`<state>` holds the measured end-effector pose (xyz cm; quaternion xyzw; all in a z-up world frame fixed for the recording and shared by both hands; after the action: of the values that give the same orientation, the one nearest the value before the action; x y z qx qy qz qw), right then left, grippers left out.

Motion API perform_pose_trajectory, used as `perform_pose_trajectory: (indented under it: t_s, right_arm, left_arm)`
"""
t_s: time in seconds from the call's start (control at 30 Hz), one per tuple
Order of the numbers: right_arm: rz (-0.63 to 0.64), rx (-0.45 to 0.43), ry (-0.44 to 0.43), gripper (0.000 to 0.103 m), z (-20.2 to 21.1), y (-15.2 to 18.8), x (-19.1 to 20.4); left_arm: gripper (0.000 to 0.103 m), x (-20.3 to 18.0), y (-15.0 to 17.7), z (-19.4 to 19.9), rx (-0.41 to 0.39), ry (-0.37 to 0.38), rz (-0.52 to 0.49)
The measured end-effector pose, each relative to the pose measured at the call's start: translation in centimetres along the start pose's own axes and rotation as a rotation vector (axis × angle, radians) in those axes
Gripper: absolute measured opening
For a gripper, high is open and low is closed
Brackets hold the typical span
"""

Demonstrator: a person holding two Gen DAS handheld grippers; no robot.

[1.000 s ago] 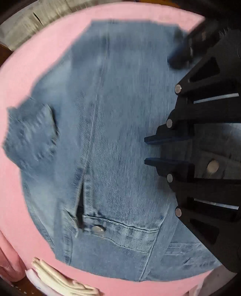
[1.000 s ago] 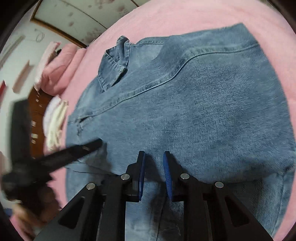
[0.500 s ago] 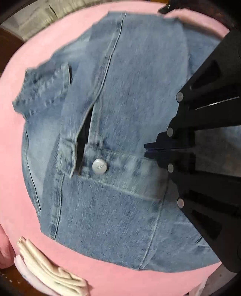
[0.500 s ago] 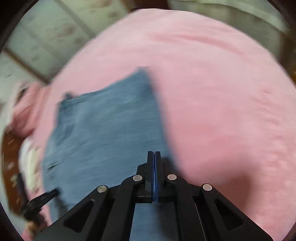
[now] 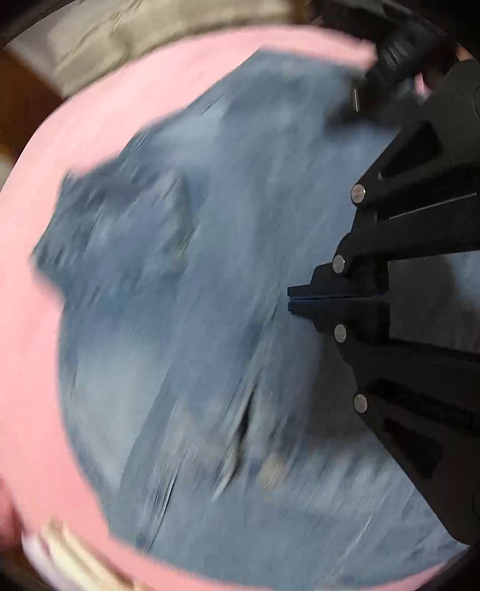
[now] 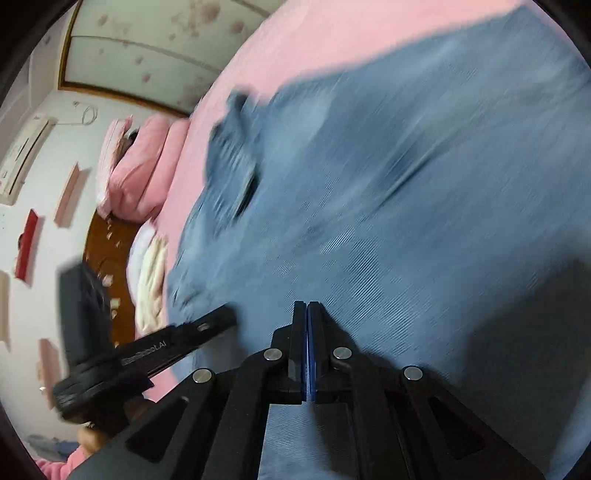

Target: Fold large clothes

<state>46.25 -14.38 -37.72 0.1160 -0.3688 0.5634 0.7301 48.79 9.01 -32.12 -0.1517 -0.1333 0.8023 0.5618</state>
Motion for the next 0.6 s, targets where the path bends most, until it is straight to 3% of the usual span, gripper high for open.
perform_pose_trajectory:
  t_s: [0.03, 0.13, 0.23, 0.3, 0.37, 0.43, 0.5, 0.53, 0.6]
  right_arm:
    - [-0.037, -0.049, 0.021, 0.000, 1.3, -1.8, -2.1]
    - [-0.088, -0.153, 0.108, 0.000, 4.5, -5.6, -6.8]
    - [-0.046, -0.234, 0.302, 0.000, 6.8, -7.8, -8.8]
    - [-0.076, -0.276, 0.323, 0.000, 7.8, -8.6, -8.9]
    - [-0.083, -0.285, 0.233, 0.000, 7.5, -8.5, -7.3]
    - [-0.086, -0.255, 0.079, 0.000, 5.5, -7.5, -4.1]
    - [-0.102, -0.154, -0.095, 0.000, 2.2, -5.7, -0.8]
    - [-0.095, -0.111, -0.141, 0.000, 0.6, -4.7, 0.5]
    - [-0.025, -0.041, -0.170, 0.000, -3.2, -3.7, 3.1]
  left_arm:
    - [0.001, 1.6, -0.6, -0.1, -0.021, -0.052, 0.041]
    - [0.001, 3.3, -1.0, -0.7, -0.019, -0.030, 0.109]
    - [0.001, 2.4, -0.8, -0.5, -0.032, -0.083, 0.037]
    - [0.001, 1.5, -0.6, -0.2, -0.036, -0.139, -0.006]
    - [0.001, -0.2, -0.2, 0.8, -0.052, -0.127, -0.038]
    - [0.001, -2.2, 0.3, 1.8, -0.063, -0.039, -0.041]
    - [0.001, -4.3, 0.6, 2.9, -0.069, 0.067, -0.052]
    - [0.001, -6.0, 0.4, 3.2, -0.085, 0.124, -0.053]
    - [0.001, -7.6, -0.8, 3.4, -0.127, 0.129, -0.079]
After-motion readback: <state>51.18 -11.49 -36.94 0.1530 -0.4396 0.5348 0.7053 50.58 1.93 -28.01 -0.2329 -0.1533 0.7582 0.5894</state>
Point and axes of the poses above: each gripper's, at about its wrist camera, not at the fingertips, and z roughly against the way its jaws point, x to its left, y to its underside, the point moved 8 cm from there along -z, roughly the way its jaws point, and after that the axes turned 4 degrees about -x, right-handed, at the moved point
